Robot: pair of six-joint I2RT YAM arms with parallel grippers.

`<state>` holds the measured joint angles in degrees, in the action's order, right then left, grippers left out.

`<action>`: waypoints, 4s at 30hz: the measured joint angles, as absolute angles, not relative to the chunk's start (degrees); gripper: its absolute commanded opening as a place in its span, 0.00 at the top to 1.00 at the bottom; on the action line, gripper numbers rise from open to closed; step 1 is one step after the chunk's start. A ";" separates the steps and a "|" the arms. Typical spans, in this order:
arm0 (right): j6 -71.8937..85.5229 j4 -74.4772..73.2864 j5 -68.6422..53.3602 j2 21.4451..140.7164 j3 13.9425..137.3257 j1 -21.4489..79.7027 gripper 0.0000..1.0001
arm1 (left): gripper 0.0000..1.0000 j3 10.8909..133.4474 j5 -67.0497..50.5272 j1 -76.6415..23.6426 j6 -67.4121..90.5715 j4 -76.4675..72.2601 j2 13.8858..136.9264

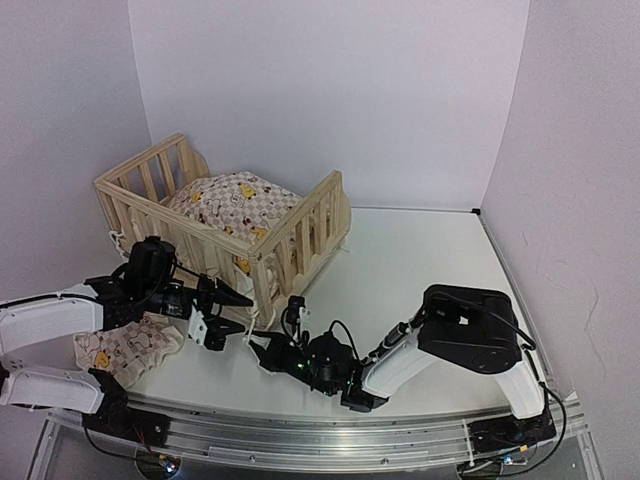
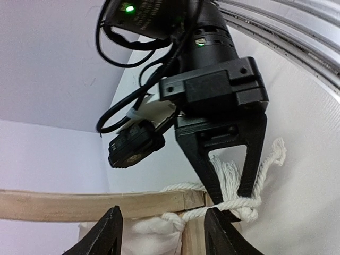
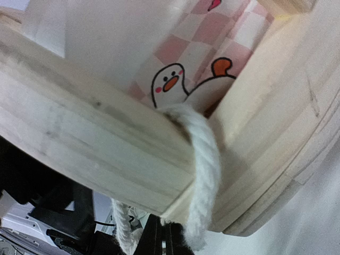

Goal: Set up the pet bed

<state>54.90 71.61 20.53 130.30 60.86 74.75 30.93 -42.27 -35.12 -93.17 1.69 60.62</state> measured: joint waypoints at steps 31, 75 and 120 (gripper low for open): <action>54.19 72.02 19.86 130.85 60.88 74.48 1.00 | 0.75 28.59 -39.92 -33.09 -73.63 5.98 66.63; 52.34 73.40 15.62 124.97 53.36 74.35 0.61 | 1.00 28.49 -36.96 -34.17 -72.03 10.61 64.93; 19.37 71.42 28.16 133.19 56.69 77.53 1.00 | 1.00 28.91 -35.30 -34.06 -72.04 11.11 65.61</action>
